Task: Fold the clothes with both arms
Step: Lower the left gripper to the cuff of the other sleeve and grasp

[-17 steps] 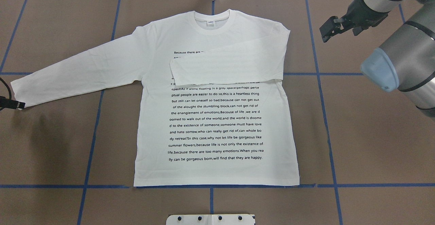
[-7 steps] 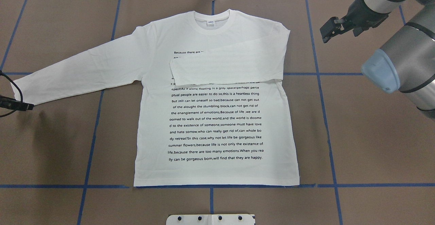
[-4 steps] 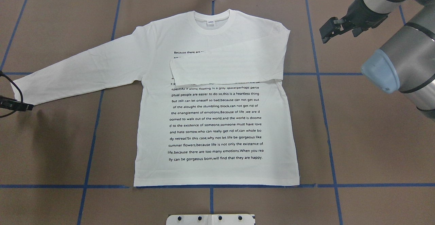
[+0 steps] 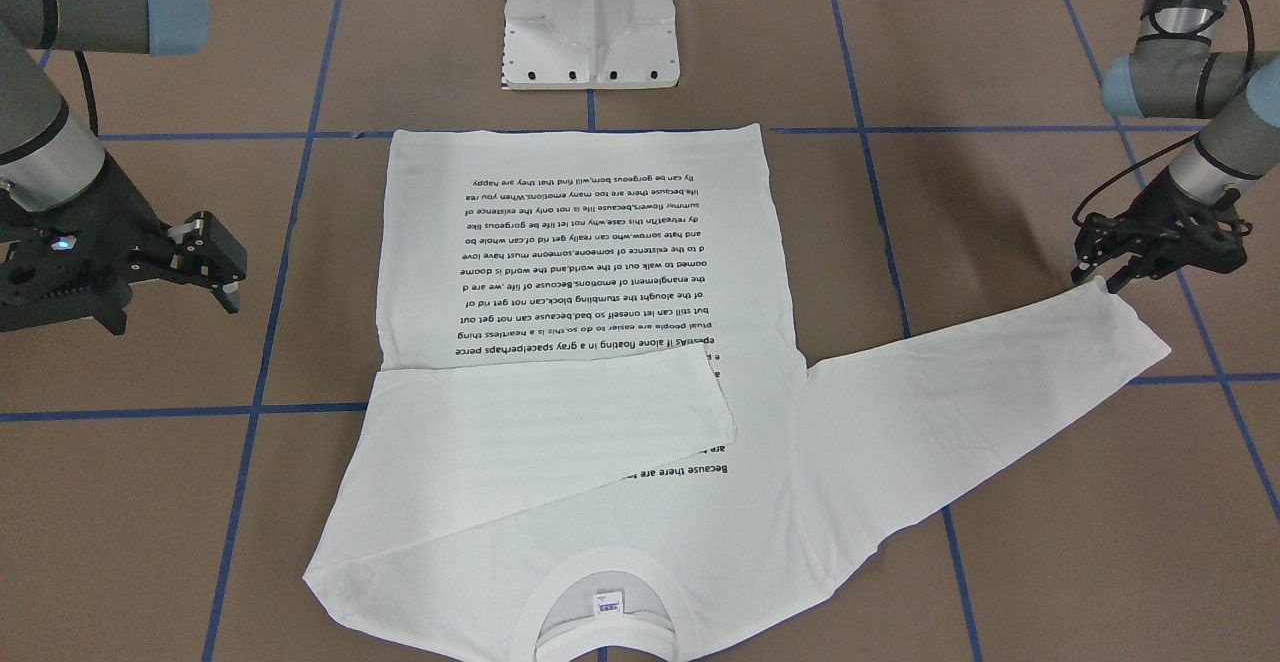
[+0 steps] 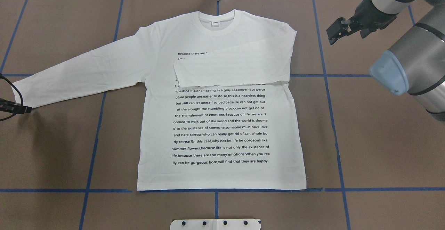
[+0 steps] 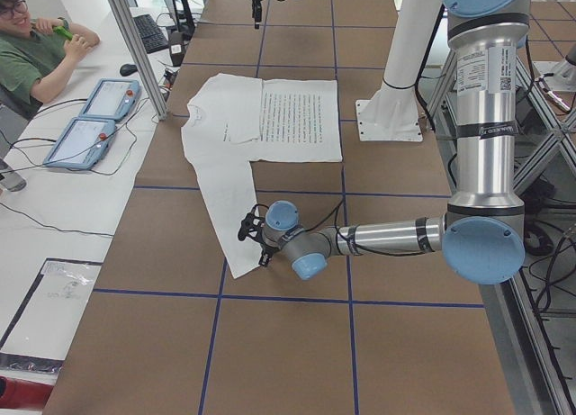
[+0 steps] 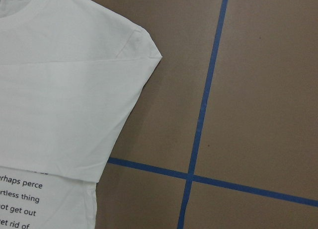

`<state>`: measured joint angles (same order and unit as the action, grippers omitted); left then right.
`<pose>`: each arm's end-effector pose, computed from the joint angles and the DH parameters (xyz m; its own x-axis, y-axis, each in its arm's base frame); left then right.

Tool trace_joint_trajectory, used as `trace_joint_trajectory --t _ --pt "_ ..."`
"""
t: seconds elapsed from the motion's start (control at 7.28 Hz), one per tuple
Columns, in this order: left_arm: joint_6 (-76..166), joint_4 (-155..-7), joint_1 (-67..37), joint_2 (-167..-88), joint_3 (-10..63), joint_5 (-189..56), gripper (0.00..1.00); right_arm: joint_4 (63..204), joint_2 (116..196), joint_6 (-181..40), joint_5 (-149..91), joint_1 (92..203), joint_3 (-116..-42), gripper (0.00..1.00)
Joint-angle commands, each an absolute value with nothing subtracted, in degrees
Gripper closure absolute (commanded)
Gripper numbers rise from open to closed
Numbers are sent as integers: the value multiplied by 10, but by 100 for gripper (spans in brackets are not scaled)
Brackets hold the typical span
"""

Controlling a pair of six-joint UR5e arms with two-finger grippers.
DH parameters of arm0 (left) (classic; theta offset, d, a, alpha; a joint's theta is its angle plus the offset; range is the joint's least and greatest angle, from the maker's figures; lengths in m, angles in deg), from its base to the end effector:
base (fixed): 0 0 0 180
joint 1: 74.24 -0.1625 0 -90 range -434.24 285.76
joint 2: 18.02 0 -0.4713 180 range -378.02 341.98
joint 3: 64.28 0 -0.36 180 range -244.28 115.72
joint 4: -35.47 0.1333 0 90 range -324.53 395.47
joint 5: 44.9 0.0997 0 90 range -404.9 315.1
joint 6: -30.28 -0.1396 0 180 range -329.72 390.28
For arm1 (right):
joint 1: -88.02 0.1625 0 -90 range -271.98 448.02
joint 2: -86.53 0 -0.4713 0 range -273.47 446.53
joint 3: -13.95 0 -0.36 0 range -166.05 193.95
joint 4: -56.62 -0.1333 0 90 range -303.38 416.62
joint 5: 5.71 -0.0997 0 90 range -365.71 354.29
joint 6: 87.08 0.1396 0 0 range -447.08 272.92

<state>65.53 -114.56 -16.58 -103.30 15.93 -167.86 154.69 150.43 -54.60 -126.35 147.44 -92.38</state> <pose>0.1993 -0.4220 0.7333 0.6257 0.2927 -0.7231 -0.0168 0.9318 0.3627 -0.2635 -0.5681 0.3857 0.7269 -0.1965 0.6580 0.0351 0.9676 0.2502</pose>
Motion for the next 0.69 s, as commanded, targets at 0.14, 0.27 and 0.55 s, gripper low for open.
trace_joint_trajectory --t 0.14,0.27,0.55 --pt "655 -1145 -167 -1031 159 -1679 47 1547 1504 -546 -1263 1474 -923 0" --pt "655 -1145 -166 -1030 159 -1679 47 1547 1504 -545 -1263 1474 -923 0" --pt "656 -1145 -167 -1030 159 -1679 57 1547 1504 -545 -1263 1474 -923 0"
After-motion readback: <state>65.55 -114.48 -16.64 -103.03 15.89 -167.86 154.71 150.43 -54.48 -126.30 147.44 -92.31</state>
